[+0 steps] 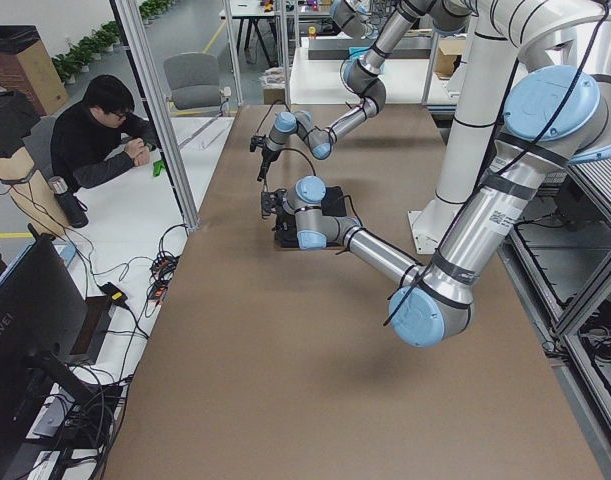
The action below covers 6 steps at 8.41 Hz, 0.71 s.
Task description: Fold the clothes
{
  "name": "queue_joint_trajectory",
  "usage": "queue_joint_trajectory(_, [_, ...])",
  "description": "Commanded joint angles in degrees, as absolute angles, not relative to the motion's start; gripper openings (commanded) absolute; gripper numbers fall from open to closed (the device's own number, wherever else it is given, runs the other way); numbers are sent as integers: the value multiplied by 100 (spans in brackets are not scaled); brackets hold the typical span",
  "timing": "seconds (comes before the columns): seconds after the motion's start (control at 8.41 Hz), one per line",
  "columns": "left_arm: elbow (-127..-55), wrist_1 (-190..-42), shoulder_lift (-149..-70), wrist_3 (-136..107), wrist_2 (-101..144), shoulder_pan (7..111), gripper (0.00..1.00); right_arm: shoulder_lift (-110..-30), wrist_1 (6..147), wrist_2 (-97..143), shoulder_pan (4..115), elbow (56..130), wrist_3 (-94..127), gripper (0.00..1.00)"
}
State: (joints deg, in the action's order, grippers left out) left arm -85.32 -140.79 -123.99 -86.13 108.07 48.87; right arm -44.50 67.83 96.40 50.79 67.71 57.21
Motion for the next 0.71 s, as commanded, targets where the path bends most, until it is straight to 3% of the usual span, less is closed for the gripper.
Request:
queue_joint_trajectory(0.0, [-8473, -14036, -12437, -8413, 11098, 5210, 94, -4219, 6838, 10009, 5133, 6872, 5793, 94])
queue_joint_trajectory(0.24, [-8420, -13118, -12367, -7039, 11496, 5842, 94, -4437, 7082, 10798, 5605, 6952, 4780, 94])
queue_joint_trajectory(0.59, [-8288, -12455, -12297, -5985, 11435, 6406, 94, -5718, 7355, 10942, 6273, 7802, 3140, 94])
